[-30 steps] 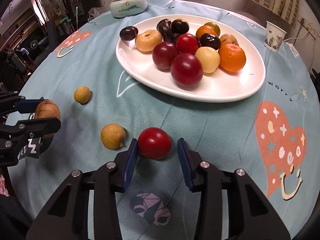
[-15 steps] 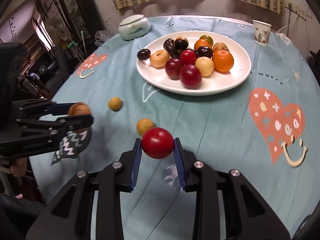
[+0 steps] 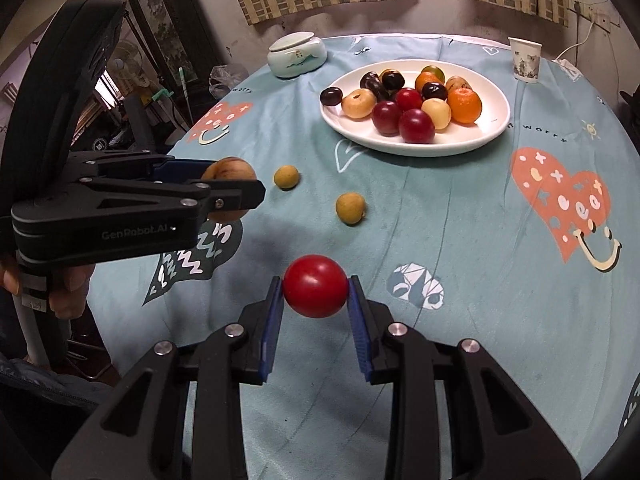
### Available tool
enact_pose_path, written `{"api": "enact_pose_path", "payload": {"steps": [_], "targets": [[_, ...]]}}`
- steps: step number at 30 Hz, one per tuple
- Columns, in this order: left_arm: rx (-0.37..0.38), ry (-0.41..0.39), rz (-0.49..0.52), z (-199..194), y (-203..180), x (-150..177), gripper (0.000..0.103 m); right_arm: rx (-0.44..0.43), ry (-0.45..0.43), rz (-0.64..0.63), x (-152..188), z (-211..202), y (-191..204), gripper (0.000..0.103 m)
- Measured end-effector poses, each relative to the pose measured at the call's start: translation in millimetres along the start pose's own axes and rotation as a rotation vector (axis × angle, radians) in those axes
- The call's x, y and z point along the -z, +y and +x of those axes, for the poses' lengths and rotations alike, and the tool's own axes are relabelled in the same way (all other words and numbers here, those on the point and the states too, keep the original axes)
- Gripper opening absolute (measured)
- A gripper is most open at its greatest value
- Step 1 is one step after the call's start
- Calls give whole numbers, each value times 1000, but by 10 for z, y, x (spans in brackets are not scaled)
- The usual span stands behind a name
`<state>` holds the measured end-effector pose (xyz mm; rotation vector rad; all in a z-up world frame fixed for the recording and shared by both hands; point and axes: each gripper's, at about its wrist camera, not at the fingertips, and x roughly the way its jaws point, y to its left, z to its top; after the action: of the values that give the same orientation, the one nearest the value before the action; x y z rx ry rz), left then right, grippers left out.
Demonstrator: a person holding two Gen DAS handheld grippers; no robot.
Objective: Organize fruits
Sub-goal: 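Carry the pear and red fruit to the white plate and open both grippers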
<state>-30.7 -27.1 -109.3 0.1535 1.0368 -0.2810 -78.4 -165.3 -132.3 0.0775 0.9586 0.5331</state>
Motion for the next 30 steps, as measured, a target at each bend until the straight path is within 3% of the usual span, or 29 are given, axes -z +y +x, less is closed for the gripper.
{"api": "enact_pose_path", "payload": {"steps": [13, 15, 22, 26, 28, 30], "targets": [[5, 21, 5, 165, 20, -149, 46, -8, 58, 15, -97, 208, -166, 33], [3, 17, 12, 217, 20, -296, 46, 14, 30, -9, -290, 193, -239, 33], [5, -64, -4, 424, 40, -1252, 46, 115, -135, 14, -1258, 181, -759, 33], [-22, -60, 11, 701, 24, -1626, 48, 164, -126, -13, -1600, 396, -982, 33], [-56, -72, 25, 803, 29, -1735, 60, 208, -105, -40, -1706, 533, -1046, 34], [-70, -79, 32, 863, 59, -1808, 63, 238, -75, -81, -1779, 673, -1091, 34]]}}
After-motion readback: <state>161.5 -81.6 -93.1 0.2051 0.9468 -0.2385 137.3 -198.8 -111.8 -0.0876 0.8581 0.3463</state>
